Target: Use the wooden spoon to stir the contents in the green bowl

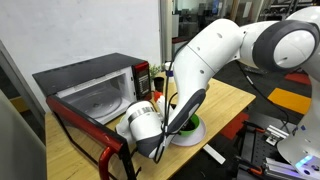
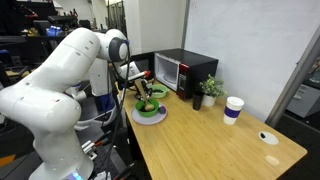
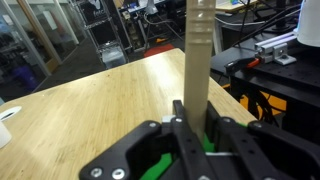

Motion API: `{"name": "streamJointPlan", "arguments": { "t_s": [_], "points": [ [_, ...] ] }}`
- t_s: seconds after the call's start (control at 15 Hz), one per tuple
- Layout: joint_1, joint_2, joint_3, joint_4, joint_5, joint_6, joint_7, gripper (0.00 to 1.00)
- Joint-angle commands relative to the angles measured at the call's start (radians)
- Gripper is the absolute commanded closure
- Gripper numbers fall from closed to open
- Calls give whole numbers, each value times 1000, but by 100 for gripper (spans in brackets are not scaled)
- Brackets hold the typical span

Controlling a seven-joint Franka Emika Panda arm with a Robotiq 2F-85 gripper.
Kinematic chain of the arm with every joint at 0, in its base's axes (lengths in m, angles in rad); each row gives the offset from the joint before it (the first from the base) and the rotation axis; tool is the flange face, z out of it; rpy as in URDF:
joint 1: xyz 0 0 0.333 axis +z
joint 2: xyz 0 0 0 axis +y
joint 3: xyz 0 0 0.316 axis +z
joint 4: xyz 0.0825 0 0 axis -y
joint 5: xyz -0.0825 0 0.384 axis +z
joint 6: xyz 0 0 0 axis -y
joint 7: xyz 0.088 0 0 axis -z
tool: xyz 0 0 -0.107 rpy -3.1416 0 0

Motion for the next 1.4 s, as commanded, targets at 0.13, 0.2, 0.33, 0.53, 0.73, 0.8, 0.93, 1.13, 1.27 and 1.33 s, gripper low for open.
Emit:
{"name": "streamJointPlan", "arguments": {
  "t_s": [0.13, 0.2, 0.33, 0.53, 0.73, 0.8, 0.93, 1.13, 1.27, 1.33],
  "points": [
    [-9, 12, 19, 12, -23, -1, 7, 94],
    [-14, 3, 20, -2, -12, 0, 17, 94],
    [-21, -12, 22, -28, 7, 2, 39, 94],
    [-28, -29, 24, -58, 34, 3, 79, 94],
    [-41, -52, 24, -99, 70, 13, 119, 94],
    [-45, -58, 23, -113, 81, 17, 130, 94],
    [-51, -67, 21, -132, 97, 21, 147, 94],
    [-59, -81, 18, -157, 111, 23, 162, 94],
    [-56, -79, 17, -158, 104, 22, 166, 94],
    [-53, -74, 16, -151, 99, 19, 166, 94]
  ]
}}
